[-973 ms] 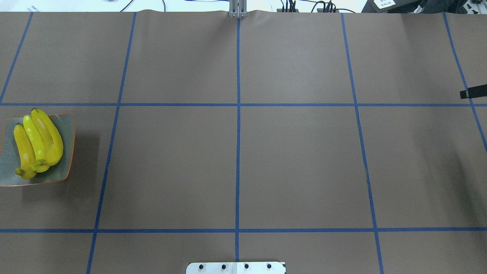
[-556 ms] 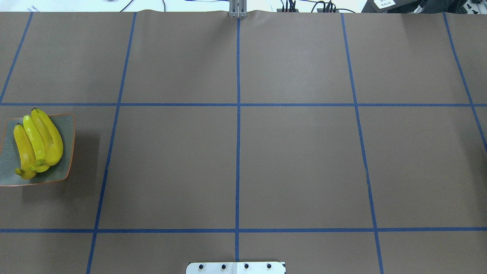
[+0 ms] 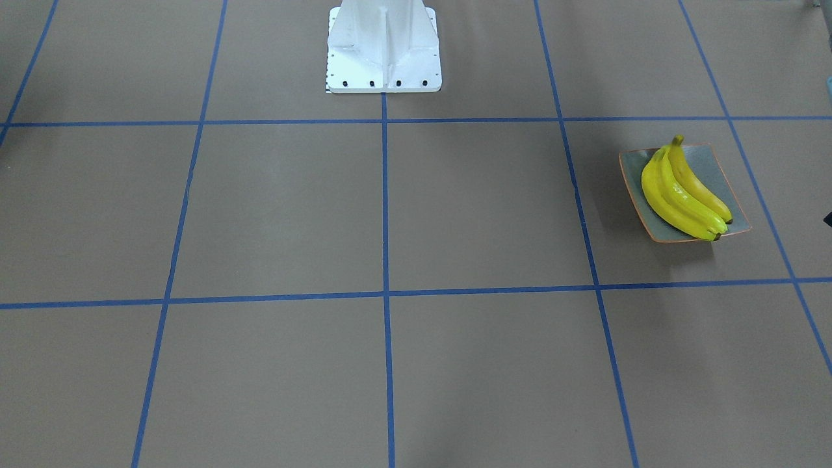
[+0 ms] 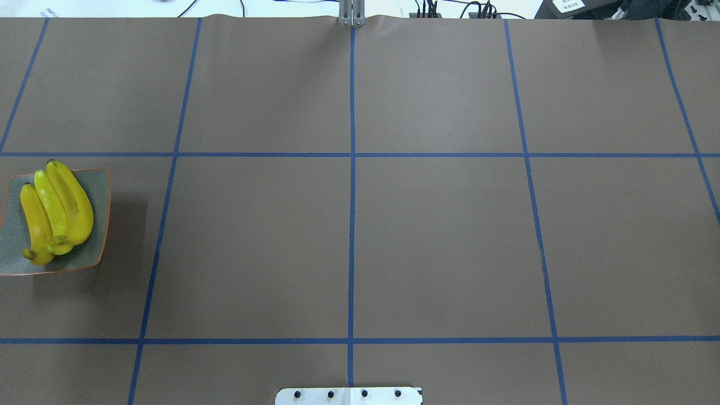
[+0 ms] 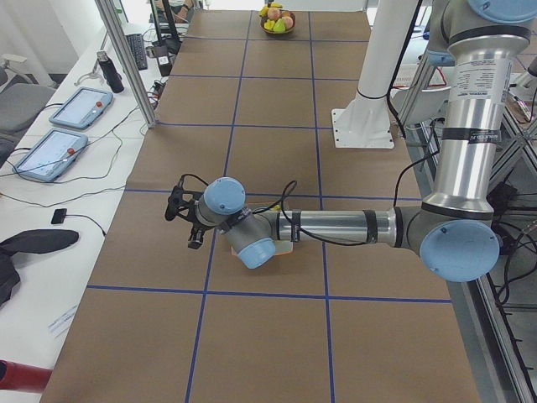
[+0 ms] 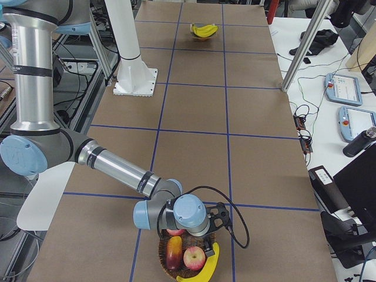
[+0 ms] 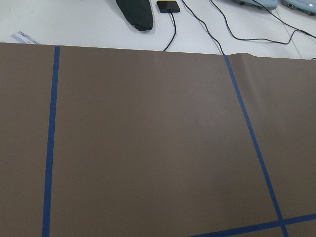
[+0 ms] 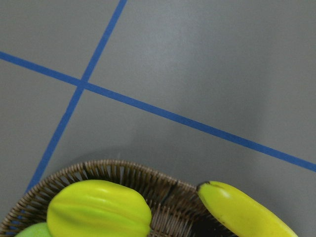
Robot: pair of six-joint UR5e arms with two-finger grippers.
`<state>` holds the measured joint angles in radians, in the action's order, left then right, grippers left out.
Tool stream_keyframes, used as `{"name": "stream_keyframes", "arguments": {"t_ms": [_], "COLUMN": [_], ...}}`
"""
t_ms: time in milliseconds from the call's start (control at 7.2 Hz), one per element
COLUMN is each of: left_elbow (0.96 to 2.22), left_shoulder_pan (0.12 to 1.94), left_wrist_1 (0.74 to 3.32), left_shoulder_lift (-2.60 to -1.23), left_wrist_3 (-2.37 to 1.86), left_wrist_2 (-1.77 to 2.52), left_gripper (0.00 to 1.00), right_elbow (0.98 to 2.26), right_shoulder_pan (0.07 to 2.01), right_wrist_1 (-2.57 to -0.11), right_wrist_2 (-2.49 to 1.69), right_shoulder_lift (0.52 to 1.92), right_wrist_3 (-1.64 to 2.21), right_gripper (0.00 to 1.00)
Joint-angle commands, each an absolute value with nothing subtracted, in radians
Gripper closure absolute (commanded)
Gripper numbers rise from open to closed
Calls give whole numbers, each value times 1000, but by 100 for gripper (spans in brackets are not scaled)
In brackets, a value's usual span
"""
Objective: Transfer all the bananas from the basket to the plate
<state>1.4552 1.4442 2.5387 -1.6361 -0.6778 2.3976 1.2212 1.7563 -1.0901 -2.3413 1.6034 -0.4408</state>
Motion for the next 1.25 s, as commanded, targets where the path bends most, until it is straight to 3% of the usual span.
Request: {"name": "stream_keyframes", "arguments": {"t_ms": [0, 1111], "left_elbow": [1457, 1463], "left_shoulder_pan": [1443, 1443], "left_wrist_1": [2539, 2530], "left_shoulder_lift": [-1634, -1637], "left_wrist_3": [-678, -689], "left_wrist_2": [2399, 2402], "left_gripper": [1, 1], "right_elbow": [1114, 747], "right_shoulder_pan": [1818, 1790], "right_wrist_1": [-1212, -1117], "right_wrist_2": [-2324, -2151], "right_shoulder_lift": [1521, 1381], "right_wrist_3": [-673, -949], "right_gripper": [0, 2]}}
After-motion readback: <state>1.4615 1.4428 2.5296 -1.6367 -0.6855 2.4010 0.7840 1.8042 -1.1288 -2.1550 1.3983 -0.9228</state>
